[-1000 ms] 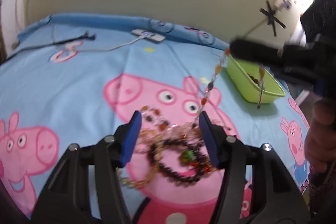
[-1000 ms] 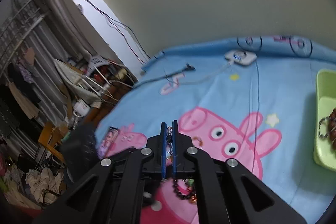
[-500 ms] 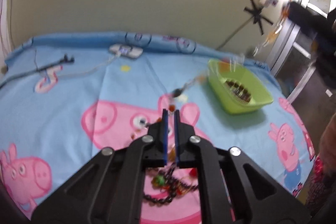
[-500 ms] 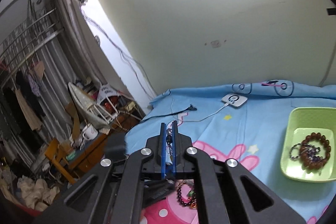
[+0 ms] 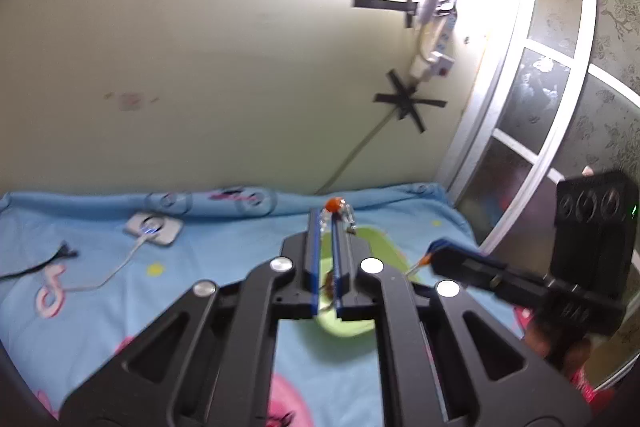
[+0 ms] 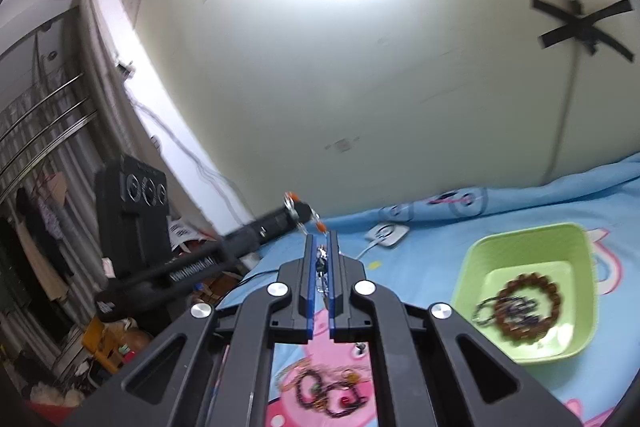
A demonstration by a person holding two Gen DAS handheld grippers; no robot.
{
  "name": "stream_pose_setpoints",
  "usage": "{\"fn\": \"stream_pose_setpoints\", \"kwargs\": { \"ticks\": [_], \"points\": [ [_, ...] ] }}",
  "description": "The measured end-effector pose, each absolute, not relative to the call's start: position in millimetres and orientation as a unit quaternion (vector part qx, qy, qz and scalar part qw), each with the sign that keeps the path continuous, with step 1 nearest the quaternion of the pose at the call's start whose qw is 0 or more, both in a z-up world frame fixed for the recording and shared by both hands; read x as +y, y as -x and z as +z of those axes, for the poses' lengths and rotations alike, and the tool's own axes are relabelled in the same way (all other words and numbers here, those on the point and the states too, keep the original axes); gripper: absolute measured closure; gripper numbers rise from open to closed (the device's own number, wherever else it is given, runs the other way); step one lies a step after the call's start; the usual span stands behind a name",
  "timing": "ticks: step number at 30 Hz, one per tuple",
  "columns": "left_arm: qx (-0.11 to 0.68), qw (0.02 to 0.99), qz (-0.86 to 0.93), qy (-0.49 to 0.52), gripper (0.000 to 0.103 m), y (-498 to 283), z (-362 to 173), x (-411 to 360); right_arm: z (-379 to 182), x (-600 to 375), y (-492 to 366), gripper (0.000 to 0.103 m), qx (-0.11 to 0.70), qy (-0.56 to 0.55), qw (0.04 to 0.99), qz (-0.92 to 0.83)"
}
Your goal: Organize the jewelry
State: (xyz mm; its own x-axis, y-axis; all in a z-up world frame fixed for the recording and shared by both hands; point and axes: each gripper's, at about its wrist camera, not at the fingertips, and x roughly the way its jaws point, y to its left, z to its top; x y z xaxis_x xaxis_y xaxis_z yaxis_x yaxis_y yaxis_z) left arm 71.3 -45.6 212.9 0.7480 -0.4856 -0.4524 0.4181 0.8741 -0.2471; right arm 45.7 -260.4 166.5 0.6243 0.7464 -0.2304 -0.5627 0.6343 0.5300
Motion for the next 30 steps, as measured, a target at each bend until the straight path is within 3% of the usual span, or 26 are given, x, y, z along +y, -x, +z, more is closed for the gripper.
{"fn": "stream_pose_setpoints", "kwargs": {
  "ticks": [10, 19, 20, 21, 22, 23, 25, 30],
  "points": [
    [0.266, 0.919, -0.284, 0.060, 0.098, -115.1, 224.0, -122.1, 153.4, -320.7, -67.5, 0.103, 0.217, -0.240, 0.891, 0.317],
    [0.333, 0.908, -0.252, 0.041, 0.098, -141.0, 164.9, -143.7, 95.8, -334.0, -93.5, 0.103, 0.266, -0.260, 0.886, 0.276],
    [0.349, 0.906, -0.237, 0.030, 0.093, -145.1, 153.7, -145.6, 85.4, -332.7, -100.2, 0.103, 0.277, -0.258, 0.887, 0.266],
    [0.365, 0.903, -0.226, 0.017, 0.077, -148.6, 144.6, -147.2, 78.8, -331.7, -105.1, 0.103, 0.288, -0.255, 0.886, 0.257],
    [0.384, 0.898, -0.213, 0.003, 0.071, -152.2, 132.9, -148.8, 69.6, -331.0, -111.8, 0.103, 0.304, -0.253, 0.886, 0.241],
    [0.395, 0.895, -0.207, -0.001, 0.069, -153.1, 123.0, -147.6, 61.8, -331.6, -116.4, 0.103, 0.316, -0.253, 0.886, 0.226],
    [0.404, 0.892, -0.203, 0.003, 0.069, -150.4, 111.6, -140.7, 53.0, -335.5, -116.8, 0.083, 0.319, -0.264, 0.885, 0.211],
    [0.400, 0.895, -0.196, 0.032, 0.069, -127.1, 95.5, -106.6, 44.5, -336.9, -96.3, 0.082, 0.304, -0.277, 0.887, 0.212]
  ]
}}
